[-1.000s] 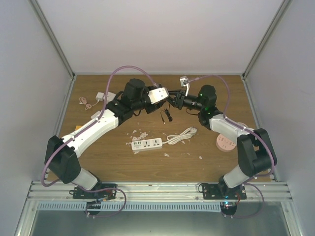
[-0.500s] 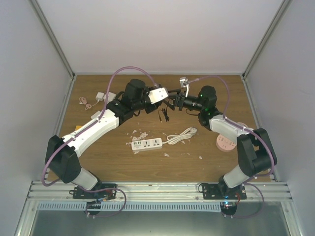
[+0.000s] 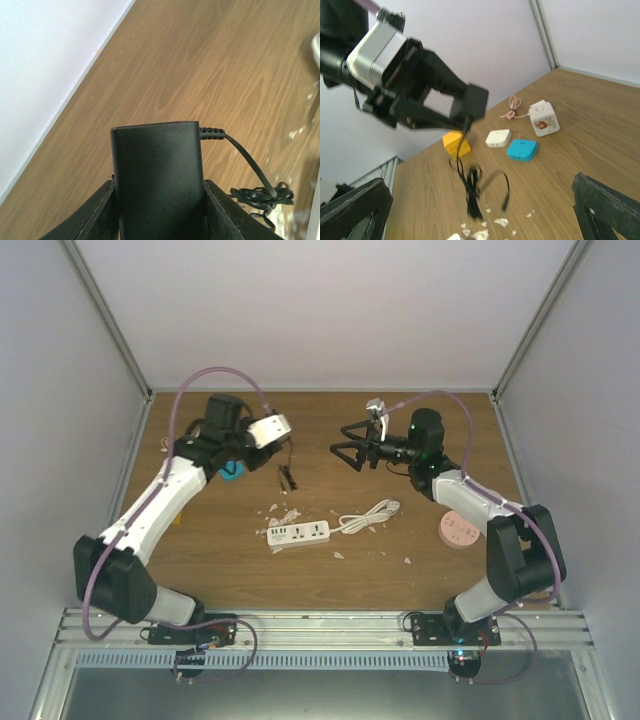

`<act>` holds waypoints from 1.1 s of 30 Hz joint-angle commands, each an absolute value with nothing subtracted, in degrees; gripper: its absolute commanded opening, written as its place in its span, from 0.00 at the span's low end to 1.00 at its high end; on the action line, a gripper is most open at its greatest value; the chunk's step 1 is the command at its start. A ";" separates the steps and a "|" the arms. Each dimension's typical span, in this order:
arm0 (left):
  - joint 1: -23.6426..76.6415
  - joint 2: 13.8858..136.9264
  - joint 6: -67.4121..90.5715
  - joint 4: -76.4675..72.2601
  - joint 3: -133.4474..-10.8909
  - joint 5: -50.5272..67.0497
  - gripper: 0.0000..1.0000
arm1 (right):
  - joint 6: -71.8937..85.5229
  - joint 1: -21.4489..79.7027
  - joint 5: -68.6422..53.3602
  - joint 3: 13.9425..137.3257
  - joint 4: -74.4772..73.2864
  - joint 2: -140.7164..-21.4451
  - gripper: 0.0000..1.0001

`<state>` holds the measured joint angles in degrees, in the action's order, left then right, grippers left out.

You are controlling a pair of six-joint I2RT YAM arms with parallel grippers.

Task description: Pull the plug off the socket

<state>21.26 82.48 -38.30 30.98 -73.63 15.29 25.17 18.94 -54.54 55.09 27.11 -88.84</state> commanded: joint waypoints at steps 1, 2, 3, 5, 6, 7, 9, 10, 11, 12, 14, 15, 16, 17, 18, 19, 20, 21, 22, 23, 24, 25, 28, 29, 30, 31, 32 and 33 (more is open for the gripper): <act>14.77 76.14 -45.14 38.77 -71.13 20.34 0.11 | 15.17 18.39 -58.45 55.69 21.43 -86.87 1.00; 13.41 75.06 -46.68 40.14 -70.44 20.33 0.10 | 14.15 18.37 -58.71 55.60 20.78 -86.78 1.00; 12.11 73.92 -48.32 41.34 -69.54 20.15 0.10 | 13.10 18.41 -58.84 55.63 20.11 -86.68 1.00; 8.94 71.79 -52.36 43.86 -67.83 19.03 0.08 | 11.13 18.38 -59.20 55.50 19.00 -86.52 1.00; 7.08 71.00 -54.59 45.21 -67.10 18.30 0.07 | 10.21 18.41 -59.51 55.48 18.46 -86.33 1.00; 4.95 70.32 -56.95 46.95 -66.65 17.80 0.07 | 9.14 18.39 -59.78 55.53 17.78 -86.20 1.00; 0.85 69.44 -61.97 50.67 -65.90 17.03 0.05 | 7.52 18.37 -60.08 55.34 16.78 -86.05 1.00; -1.72 68.83 -64.37 51.98 -65.54 16.96 0.05 | 6.85 18.37 -60.24 55.25 16.30 -86.06 1.00; -3.98 68.15 -66.85 52.96 -64.94 16.92 0.04 | 6.39 18.38 -60.31 55.09 15.96 -86.05 1.00; -6.05 67.55 -69.08 53.64 -64.42 16.64 0.04 | 5.90 18.37 -60.50 54.97 15.68 -86.15 1.00; -8.87 67.20 -75.38 56.08 -63.41 14.85 0.05 | 5.10 18.39 -61.30 54.56 15.48 -86.34 1.00; -9.55 67.28 -77.23 56.87 -63.05 13.80 0.05 | 4.58 18.37 -61.65 54.48 15.24 -86.51 1.00; -9.87 67.50 -78.53 57.39 -62.57 12.71 0.05 | 3.53 18.38 -62.11 54.61 14.73 -86.75 1.00; -9.86 67.89 -79.29 58.13 -62.24 12.33 0.05 | 2.36 18.41 -62.28 54.89 13.71 -87.13 1.00; -9.74 68.45 -79.70 58.82 -62.25 12.77 0.05 | 0.98 18.40 -62.38 55.42 12.34 -87.44 0.99; -9.49 69.18 -79.68 59.58 -62.42 13.98 0.06 | -0.38 18.42 -62.44 56.23 10.62 -87.97 1.00; -8.93 70.20 -79.22 59.98 -62.51 14.77 0.06 | -2.28 18.40 -62.51 57.10 8.46 -88.41 1.00; -8.08 71.36 -78.17 60.02 -62.41 15.16 0.07 | -3.72 18.37 -62.56 58.05 6.37 -88.95 1.00; -6.75 72.58 -76.89 59.38 -62.20 15.29 0.08 | -4.86 18.44 -62.62 58.97 4.18 -89.55 1.00; -5.81 73.80 -75.74 58.54 -61.71 15.42 0.08 | -6.06 18.38 -62.76 59.84 2.12 -90.16 1.00; -5.05 74.96 -74.87 57.49 -61.00 15.66 0.09 | -7.13 18.38 -63.04 60.59 0.52 -90.77 1.00; -4.27 76.21 -74.16 56.38 -60.33 15.81 0.09 | -8.19 18.41 -63.28 61.16 -1.62 -91.24 1.00; -2.43 79.97 -71.72 52.61 -58.99 16.03 0.10 | -11.17 18.38 -63.41 62.60 -6.96 -92.36 1.00; -1.96 81.25 -70.87 51.50 -58.64 15.99 0.10 | -12.26 18.39 -63.34 63.03 -8.48 -92.54 1.00; -1.48 82.62 -70.16 50.49 -58.43 16.20 0.10 | -13.63 18.37 -63.11 63.43 -10.19 -92.73 1.00; -1.11 84.23 -69.39 49.32 -58.10 16.33 0.10 | -14.79 18.37 -62.70 63.86 -11.67 -92.90 1.00; -0.85 85.33 -68.71 48.32 -57.91 16.47 0.10 | -16.02 18.39 -62.15 64.20 -13.04 -93.05 1.00; -0.56 86.43 -68.14 47.23 -57.73 16.66 0.11 | -17.23 18.38 -61.66 64.55 -14.48 -93.14 1.00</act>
